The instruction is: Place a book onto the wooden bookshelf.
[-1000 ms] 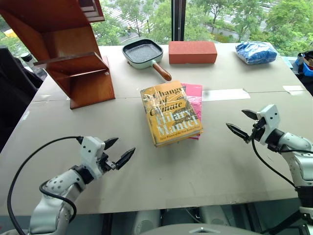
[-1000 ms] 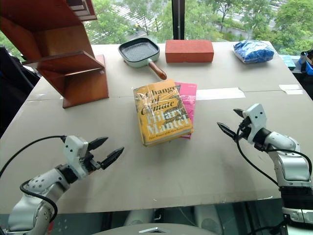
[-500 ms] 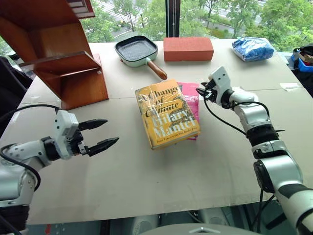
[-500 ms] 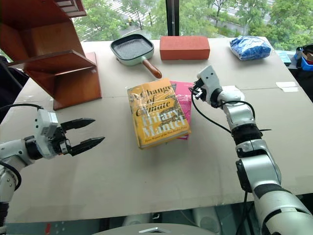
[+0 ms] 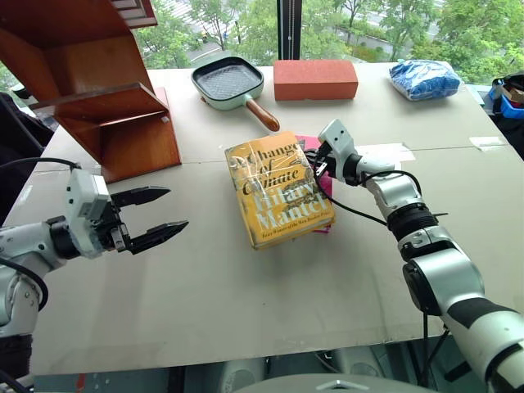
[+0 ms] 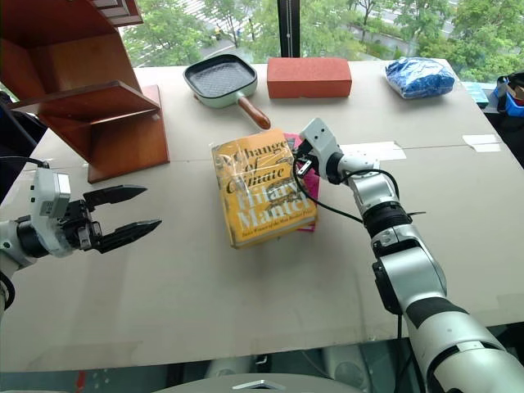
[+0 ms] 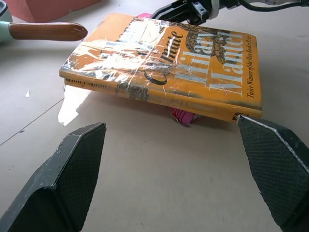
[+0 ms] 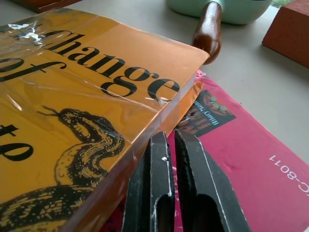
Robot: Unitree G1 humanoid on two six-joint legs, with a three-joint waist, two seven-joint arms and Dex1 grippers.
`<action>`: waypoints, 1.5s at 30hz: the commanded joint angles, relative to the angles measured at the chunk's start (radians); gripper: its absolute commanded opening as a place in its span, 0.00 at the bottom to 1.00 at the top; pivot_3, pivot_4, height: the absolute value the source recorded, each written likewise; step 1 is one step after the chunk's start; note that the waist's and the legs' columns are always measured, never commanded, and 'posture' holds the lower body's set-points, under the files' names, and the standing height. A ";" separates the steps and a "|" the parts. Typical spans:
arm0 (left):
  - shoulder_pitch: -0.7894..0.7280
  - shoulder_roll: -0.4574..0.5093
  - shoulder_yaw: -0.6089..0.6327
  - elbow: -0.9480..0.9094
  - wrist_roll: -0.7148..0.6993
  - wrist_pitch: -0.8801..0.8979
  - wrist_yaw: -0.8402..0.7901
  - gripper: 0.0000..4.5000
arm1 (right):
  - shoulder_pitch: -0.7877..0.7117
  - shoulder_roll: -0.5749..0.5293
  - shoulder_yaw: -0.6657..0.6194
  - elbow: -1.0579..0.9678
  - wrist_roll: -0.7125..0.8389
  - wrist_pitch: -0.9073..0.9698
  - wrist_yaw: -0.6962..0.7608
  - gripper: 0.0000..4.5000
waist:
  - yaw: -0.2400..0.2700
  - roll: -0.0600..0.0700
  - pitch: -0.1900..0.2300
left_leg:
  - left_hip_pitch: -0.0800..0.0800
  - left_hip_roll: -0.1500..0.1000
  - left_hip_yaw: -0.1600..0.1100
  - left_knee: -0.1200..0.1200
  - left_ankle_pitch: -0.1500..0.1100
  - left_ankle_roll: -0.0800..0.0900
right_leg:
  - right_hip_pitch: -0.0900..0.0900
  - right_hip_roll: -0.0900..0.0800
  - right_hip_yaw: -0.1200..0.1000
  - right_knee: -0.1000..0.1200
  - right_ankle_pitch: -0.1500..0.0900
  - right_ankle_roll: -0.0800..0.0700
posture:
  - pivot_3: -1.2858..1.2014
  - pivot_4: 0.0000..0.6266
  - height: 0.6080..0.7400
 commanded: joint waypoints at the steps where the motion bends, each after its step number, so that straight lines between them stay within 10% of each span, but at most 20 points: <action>1: -0.019 0.015 0.014 0.001 -0.003 -0.004 -0.010 1.00 | 0.022 0.007 0.020 -0.119 0.014 0.030 0.057 0.01 | 0.000 0.000 0.000 | 0.000 0.000 0.000 0.000 0.000 0.000 | 0.000 0.000 0.000 0.000 0.000 0.000 | 0.52 0.24 1.00; 15: 0.023 -0.042 -0.038 -0.055 0.038 0.137 0.182 1.00 | 0.121 -0.068 -0.018 -0.376 0.040 0.145 0.059 0.01 | 0.002 0.000 0.000 | 0.001 -0.001 -0.001 0.002 0.001 -0.001 | -0.001 0.000 0.000 0.008 0.000 0.000 | 0.52 0.24 1.00; 19: 0.040 -0.123 -0.053 -0.153 -0.090 0.403 0.370 1.00 | 0.233 -0.170 -0.065 -0.654 0.123 0.282 0.107 0.24 | 0.007 -0.001 0.000 | 0.000 -0.001 -0.002 0.003 0.001 -0.001 | -0.001 -0.001 0.000 0.008 0.000 0.000 | 0.52 0.24 1.00; 27: -0.044 -0.394 0.044 -0.088 -0.603 0.847 0.779 1.00 | 0.498 -0.384 -0.173 -1.200 0.356 0.576 0.160 0.99 | 0.003 -0.002 0.000 | 0.000 0.000 -0.006 0.012 0.001 -0.001 | 0.001 0.000 -0.003 0.013 0.000 0.001 | 0.52 0.24 1.00; 34: -0.081 -0.520 -0.036 0.058 -1.044 0.894 1.118 1.00 | 0.619 -0.440 -0.301 -1.446 0.523 0.730 0.061 0.99 | 0.004 -0.004 -0.001 | 0.005 0.000 -0.010 0.018 0.001 -0.001 | 0.010 0.002 -0.004 0.014 0.000 0.001 | 0.52 0.24 1.00; 45: -0.151 -0.554 -0.122 0.242 -1.171 0.834 1.254 1.00 | 0.704 -0.502 -0.388 -1.560 0.686 0.808 -0.033 0.99 | 0.031 -0.003 -0.002 | 0.016 -0.005 -0.008 0.017 0.001 -0.001 | 0.021 0.001 -0.002 0.011 -0.003 -0.004 | 0.52 0.24 1.00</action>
